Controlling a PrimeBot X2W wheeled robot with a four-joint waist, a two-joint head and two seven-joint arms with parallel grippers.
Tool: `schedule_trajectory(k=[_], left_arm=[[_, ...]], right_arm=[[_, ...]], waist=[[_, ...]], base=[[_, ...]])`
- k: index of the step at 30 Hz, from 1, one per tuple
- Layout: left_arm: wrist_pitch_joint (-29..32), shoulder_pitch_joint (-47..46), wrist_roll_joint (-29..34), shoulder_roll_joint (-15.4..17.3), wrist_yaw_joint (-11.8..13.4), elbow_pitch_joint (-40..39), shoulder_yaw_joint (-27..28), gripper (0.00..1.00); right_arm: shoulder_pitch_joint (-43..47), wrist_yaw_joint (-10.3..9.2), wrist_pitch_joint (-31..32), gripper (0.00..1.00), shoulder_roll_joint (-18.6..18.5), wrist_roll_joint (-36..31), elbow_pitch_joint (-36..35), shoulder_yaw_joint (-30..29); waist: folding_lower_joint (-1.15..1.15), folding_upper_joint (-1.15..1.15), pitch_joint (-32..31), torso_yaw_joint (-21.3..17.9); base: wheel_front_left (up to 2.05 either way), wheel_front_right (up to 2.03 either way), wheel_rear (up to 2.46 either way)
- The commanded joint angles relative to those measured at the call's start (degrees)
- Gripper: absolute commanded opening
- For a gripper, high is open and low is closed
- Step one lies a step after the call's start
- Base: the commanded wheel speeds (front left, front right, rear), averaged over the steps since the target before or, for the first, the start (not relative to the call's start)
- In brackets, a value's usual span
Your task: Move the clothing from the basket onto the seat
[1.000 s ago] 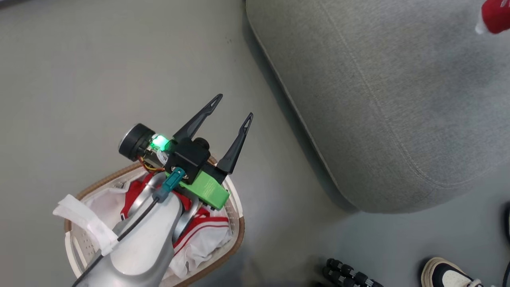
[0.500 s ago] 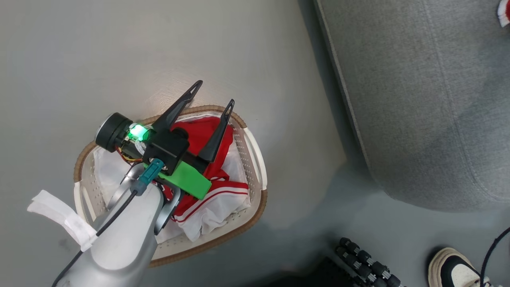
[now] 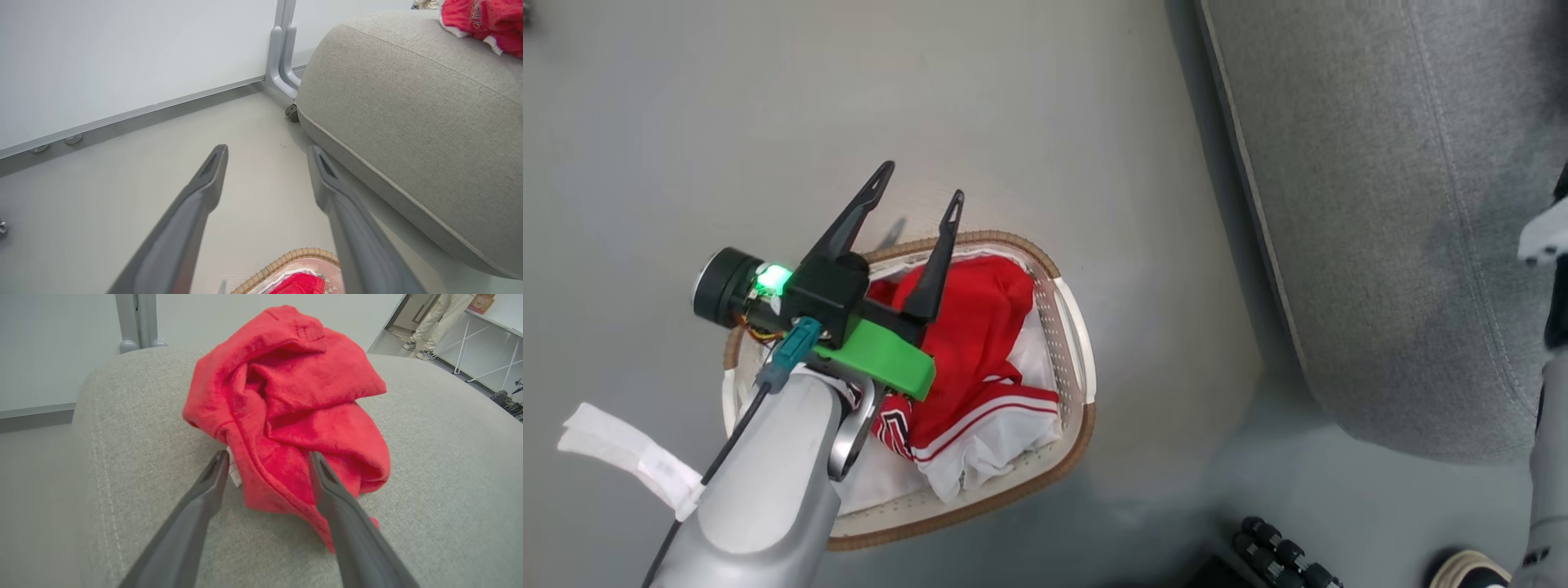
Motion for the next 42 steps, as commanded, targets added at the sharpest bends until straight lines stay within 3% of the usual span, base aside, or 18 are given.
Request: schedule_trajectory(k=[1,10,22,33,42], left_arm=[[0.0,1.0,-0.3,-0.1,0.3,0.3,1.1,1.00],[0.0,6.3,-0.2,-1.3,2.1,1.8,10.7,1.00],[0.0,12.6,3.1,-4.3,2.4,3.0,21.8,1.00],[0.0,16.6,5.5,-6.3,1.0,3.7,28.0,1.00],[0.0,20.1,7.2,-7.2,0.7,4.7,30.0,1.00]], right_arm=[[2.2,-0.08,-0.1,1.00,0.2,0.9,-1.7,0.6],[12.2,-0.08,-0.1,1.00,3.2,4.9,-9.5,8.0],[16.9,-0.08,-0.1,1.00,4.7,9.2,-11.7,19.7],[18.7,-0.08,-0.1,1.00,4.7,12.2,-9.5,31.2],[23.2,-0.08,-0.1,1.00,4.8,14.2,-8.4,33.8]], waist=[[0.00,0.00,-2.9,1.3],[0.00,0.00,-10.2,4.1],[0.00,0.00,-18.2,9.8],[0.00,0.00,-24.0,11.5],[0.00,0.00,-28.8,11.4]], base=[[0.00,0.00,0.00],[0.00,0.00,0.00],[0.00,0.00,0.00],[0.00,0.00,0.00],[0.00,0.00,0.00]])
